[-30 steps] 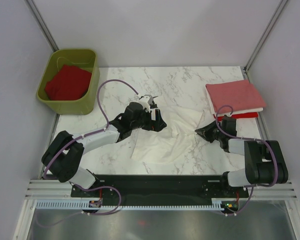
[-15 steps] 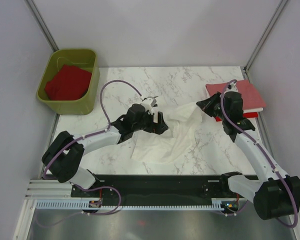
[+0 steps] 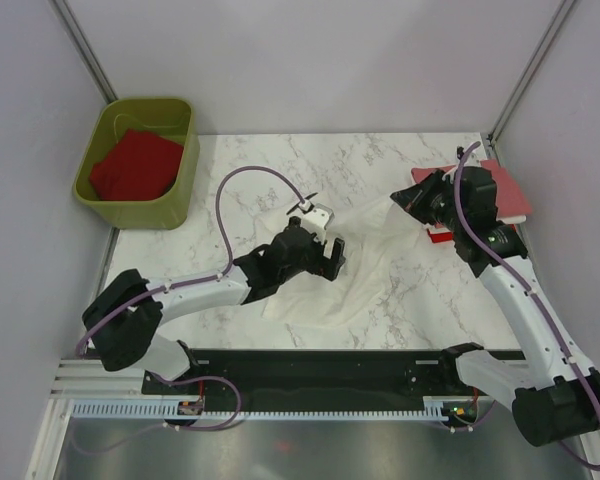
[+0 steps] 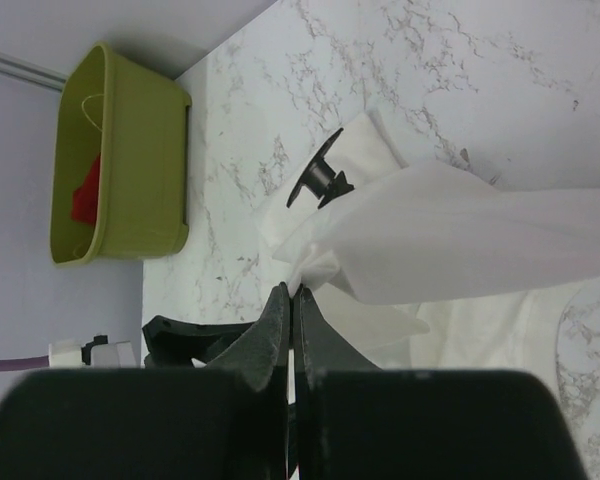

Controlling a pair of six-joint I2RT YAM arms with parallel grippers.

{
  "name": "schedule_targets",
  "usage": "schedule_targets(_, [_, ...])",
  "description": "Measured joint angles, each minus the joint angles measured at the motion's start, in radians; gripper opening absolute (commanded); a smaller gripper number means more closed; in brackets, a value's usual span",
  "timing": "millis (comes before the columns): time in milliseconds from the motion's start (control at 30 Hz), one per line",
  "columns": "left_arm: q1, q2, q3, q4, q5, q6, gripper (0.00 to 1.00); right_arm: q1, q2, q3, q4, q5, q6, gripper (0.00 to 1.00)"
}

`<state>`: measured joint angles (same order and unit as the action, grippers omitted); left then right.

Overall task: Fold and stack the t-shirts
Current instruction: Flatten the tshirt out

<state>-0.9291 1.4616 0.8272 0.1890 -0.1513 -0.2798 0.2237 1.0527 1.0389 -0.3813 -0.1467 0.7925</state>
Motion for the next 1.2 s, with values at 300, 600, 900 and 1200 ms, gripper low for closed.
schedule_targets(300, [-0.037,0.104,0.048,0.113,-0.259,0.112,0.98,0.003,0.001,0.134,-0.100,-0.033,0.036,0.00])
schedule_targets(600, [-0.089,0.174,0.122,0.262,-0.322,0.214,0.99,0.003,0.023,0.288,-0.172,-0.038,0.058,0.00])
schedule_targets(900, [-0.096,0.361,0.360,0.315,-0.534,0.277,0.75,0.004,0.068,0.422,-0.256,-0.042,0.072,0.00])
schedule_targets(1200, [0.010,0.320,0.389,0.193,-0.600,0.239,0.59,0.003,0.066,0.649,-0.341,-0.012,0.068,0.00])
